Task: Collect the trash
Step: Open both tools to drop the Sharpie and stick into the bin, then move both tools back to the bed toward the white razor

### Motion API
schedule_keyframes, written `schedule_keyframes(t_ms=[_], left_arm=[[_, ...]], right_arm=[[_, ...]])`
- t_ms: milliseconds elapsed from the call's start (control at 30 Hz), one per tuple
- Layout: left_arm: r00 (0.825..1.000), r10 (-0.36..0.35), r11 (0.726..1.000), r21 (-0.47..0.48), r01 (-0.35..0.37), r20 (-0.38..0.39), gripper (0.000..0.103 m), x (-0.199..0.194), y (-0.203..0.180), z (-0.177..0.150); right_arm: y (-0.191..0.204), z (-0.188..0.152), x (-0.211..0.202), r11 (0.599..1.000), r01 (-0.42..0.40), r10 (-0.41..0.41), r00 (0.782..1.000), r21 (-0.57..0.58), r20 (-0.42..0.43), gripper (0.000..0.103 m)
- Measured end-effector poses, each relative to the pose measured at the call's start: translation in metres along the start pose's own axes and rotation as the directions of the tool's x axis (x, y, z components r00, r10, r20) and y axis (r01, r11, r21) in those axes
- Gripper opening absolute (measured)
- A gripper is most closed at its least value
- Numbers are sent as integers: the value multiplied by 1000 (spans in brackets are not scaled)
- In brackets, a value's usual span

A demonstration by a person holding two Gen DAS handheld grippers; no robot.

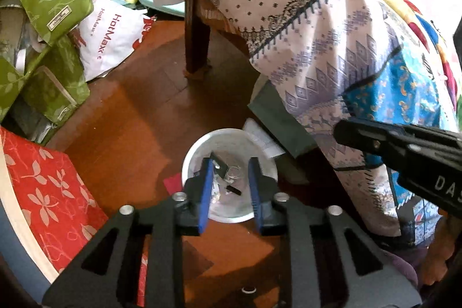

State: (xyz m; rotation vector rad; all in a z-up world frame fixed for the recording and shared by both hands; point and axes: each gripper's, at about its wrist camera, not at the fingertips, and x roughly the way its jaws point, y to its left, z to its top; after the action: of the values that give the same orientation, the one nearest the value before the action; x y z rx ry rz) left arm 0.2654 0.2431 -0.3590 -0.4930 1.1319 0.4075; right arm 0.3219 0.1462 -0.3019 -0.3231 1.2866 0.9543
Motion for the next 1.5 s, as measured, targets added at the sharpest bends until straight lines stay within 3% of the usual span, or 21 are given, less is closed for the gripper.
schedule_keyframes(t_ms=[367, 733, 933, 1100, 1367, 1500], left_arm=[[999, 30, 999, 35, -30, 24, 25, -22, -6, -3], [988, -9, 991, 132, -11, 151, 25, -92, -65, 3], [969, -79, 983, 181, 36, 233, 25, -131, -122, 11], [947, -140, 960, 273, 59, 288, 25, -156, -185, 15], [937, -230, 905, 412, 107, 262, 25, -163, -277, 24], [934, -253, 878, 465, 112, 252, 32, -159, -317, 30]], right_arm=[[-12, -14, -30, 1000, 12, -12, 1000, -15, 24, 15], [-34, -31, -114, 998, 63, -60, 980, -7, 188, 16], [-67, -50, -170, 994, 94, -104, 954, 48, 282, 16], [-102, -69, -215, 986, 131, -159, 924, 104, 349, 16], [-162, -95, -277, 958, 226, -282, 865, 179, 415, 16], [-198, -104, -299, 941, 259, -330, 844, 219, 423, 18]])
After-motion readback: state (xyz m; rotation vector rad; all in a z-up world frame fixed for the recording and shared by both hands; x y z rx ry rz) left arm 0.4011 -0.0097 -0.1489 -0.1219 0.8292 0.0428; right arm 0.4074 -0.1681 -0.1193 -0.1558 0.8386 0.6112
